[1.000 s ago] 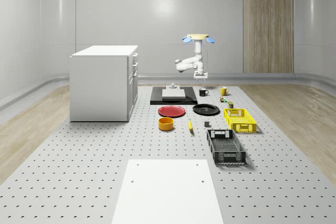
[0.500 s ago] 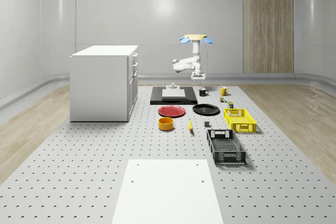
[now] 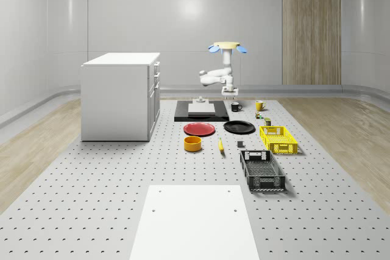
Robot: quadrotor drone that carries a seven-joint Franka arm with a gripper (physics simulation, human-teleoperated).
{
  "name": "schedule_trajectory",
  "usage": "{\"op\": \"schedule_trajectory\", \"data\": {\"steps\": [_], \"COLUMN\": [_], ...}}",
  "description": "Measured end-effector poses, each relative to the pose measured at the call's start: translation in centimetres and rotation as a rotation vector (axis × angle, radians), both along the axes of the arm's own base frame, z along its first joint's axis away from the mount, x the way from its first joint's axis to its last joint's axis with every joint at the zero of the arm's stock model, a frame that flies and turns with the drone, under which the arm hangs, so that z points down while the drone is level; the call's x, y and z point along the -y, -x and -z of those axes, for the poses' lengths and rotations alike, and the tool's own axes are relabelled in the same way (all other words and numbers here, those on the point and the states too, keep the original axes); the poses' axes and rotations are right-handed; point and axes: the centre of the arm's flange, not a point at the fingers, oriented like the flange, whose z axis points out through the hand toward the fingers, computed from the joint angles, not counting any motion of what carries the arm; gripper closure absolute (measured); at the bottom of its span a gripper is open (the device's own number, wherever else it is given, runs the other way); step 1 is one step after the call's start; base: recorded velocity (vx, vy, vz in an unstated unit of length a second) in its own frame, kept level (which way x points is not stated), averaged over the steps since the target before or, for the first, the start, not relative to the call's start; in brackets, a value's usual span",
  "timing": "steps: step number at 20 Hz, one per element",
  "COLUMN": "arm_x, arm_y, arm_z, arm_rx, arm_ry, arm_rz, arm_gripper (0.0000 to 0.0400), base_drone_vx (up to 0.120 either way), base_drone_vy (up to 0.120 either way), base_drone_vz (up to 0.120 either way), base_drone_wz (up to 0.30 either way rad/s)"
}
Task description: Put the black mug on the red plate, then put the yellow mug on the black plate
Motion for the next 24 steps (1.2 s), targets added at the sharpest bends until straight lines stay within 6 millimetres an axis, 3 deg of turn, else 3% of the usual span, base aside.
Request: {"op": "schedule_trajectory", "data": {"steps": [6, 17, 24], "arm_x": [0.0, 0.0, 0.0], "arm_y": [0.0, 0.0, 0.0], "arm_z": [0.0, 0.0, -1.5], "arm_rx": [0.000, 0.000, 0.000], "arm_ry": [0.000, 0.000, 0.000], "arm_rz": [0.000, 0.000, 0.000], "arm_gripper": [0.0000, 0.0000, 0.0000], "base_drone_vx": [0.120, 0.000, 0.000], "base_drone_vy": [0.000, 0.011, 0.000], "base_drone_vz": [-0.027, -0.015, 0.000], "base_drone_wz": [0.000, 0.000, 0.000]}}
